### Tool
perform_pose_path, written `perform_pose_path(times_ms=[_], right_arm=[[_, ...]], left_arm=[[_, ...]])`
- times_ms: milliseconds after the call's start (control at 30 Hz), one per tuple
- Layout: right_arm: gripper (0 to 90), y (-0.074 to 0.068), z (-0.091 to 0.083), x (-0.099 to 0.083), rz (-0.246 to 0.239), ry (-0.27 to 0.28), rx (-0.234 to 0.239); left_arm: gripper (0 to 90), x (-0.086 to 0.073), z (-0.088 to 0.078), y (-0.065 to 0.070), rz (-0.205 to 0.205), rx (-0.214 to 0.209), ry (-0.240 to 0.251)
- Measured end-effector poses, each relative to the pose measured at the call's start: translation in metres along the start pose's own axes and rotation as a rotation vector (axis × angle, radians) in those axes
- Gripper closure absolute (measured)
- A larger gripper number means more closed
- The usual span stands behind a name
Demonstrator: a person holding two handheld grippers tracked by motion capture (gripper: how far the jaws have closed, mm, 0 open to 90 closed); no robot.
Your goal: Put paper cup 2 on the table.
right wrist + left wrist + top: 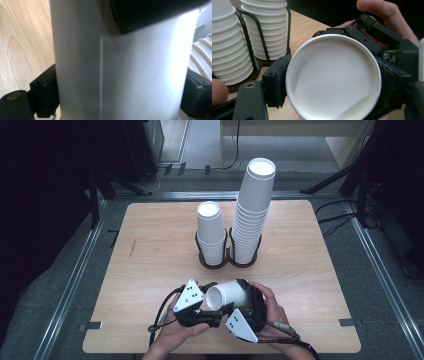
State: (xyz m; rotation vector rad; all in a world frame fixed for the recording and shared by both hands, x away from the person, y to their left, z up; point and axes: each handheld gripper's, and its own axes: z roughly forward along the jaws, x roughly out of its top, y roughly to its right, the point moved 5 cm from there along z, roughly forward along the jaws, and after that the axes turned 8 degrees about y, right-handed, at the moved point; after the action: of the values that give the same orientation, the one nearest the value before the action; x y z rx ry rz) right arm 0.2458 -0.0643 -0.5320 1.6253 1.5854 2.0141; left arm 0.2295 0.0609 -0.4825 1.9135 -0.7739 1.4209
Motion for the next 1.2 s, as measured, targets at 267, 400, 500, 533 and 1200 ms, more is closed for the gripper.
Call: perform_pose_path(times_ms=[267, 400, 500, 533, 1200], right_arm=[[9.7, 0.002, -0.002, 0.001, 0.023, 0.004, -0.013], [9.7, 0.004, -0.002, 0.002, 0.024, 0.007, -0.018], [9.3, 0.005, -0.003, 0.002, 0.025, 0.010, -0.021], [9.2, 0.006, -0.003, 0.003, 0.027, 0.011, -0.019], [2.5, 0.014, -0.008, 0.004, 0.086, 0.004, -0.039]], left_arm=[[23.4, 0.000, -0.002, -0.005, -0.017, 0.011, 0.027], [23.5, 0.000, -0.002, -0.006, -0.021, 0.026, 0.041], [23.6, 0.001, -0.003, -0.007, -0.028, 0.024, 0.049], [23.6, 0.001, -0.003, -0.007, -0.029, 0.023, 0.050], [23.7, 0.003, -0.011, -0.023, -0.025, 0.104, 0.082]])
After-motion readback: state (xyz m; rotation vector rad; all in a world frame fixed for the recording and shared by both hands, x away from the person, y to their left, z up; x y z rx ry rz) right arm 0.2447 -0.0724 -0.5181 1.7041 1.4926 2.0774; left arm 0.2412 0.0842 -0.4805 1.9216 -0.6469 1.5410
